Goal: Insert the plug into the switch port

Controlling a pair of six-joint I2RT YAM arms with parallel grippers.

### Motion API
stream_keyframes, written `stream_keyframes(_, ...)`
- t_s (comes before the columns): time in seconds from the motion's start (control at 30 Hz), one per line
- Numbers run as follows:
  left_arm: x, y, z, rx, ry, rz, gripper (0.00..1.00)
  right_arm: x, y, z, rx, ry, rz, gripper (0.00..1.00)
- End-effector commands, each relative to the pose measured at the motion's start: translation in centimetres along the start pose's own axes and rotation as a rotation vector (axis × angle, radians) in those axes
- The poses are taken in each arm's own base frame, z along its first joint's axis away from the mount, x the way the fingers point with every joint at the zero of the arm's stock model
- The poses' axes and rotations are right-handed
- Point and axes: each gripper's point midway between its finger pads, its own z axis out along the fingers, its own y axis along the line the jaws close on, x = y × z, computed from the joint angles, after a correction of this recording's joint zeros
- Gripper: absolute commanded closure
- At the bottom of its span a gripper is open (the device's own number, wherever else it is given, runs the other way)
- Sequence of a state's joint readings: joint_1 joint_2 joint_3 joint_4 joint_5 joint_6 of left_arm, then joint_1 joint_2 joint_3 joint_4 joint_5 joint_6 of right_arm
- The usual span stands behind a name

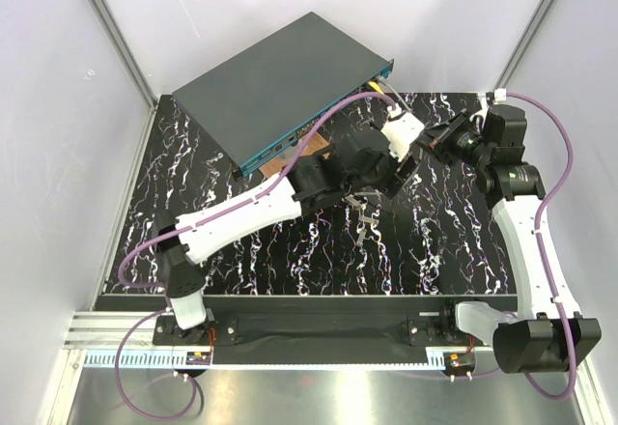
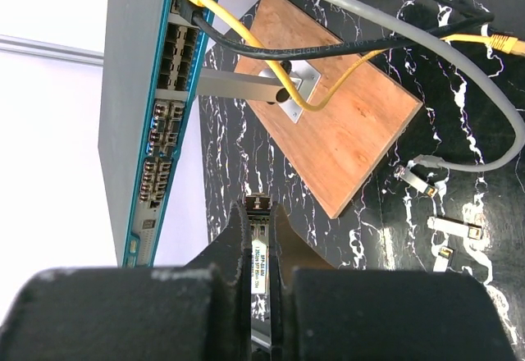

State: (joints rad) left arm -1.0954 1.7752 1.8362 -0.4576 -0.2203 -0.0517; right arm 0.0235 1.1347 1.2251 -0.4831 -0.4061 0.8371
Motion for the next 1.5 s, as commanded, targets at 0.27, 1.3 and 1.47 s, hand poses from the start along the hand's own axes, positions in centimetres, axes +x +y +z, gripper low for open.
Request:
stream_keyframes(0.27,-5.1,-1.0,1.3,0.019,-0.142,-0.199,0.4,1.6,1.5,-0.8,-0.098,0.026,-0.024,1.0)
stream_keyframes(1.3,-2.9,-2.5,0.5,0.237,-0.046,-0.29,1.0,2.7,4.7,-4.1,-0.269,0.054,-0.281,0.38)
stream_keyframes(1.47,-3.4,-3.4,-4.1,0.443,0.0,-0.344,1.0,2.6,7.3,-7.9,-0.391,0.099,-0.719,0.0)
